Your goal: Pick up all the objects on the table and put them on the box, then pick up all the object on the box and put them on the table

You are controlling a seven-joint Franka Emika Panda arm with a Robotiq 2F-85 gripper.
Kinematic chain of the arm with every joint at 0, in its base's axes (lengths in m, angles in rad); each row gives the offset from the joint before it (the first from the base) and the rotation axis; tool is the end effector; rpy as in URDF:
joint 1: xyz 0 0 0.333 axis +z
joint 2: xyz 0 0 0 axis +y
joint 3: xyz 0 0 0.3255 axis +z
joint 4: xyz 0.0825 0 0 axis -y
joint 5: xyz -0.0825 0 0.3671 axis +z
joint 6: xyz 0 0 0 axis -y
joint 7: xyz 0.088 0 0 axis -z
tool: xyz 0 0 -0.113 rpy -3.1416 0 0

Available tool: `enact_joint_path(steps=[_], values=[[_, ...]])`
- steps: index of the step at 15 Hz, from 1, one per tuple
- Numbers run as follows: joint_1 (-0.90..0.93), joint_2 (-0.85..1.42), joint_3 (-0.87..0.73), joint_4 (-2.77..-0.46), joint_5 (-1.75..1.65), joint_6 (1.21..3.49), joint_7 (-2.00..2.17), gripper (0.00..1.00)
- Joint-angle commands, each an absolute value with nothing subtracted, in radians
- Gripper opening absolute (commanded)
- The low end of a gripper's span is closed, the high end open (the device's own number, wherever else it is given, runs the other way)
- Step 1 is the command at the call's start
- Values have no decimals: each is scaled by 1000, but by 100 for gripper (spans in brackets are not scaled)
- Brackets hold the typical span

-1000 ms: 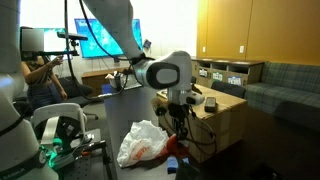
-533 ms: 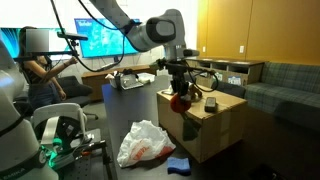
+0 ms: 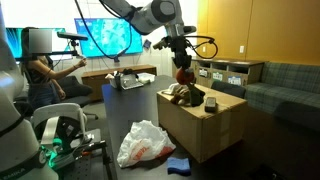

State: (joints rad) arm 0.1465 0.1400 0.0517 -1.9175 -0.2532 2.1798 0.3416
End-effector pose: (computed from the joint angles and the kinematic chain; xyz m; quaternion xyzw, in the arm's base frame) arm 0.5826 0.1051 0.4448 0.9927 -0.0058 0.0865 0.0842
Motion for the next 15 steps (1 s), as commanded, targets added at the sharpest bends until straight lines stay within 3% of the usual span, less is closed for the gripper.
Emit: enact_joint_path(steps=[1, 15], values=[[166, 239, 68, -1756, -282, 2142, 349, 5], [312, 594, 45, -1257, -325, 2041, 333, 5]])
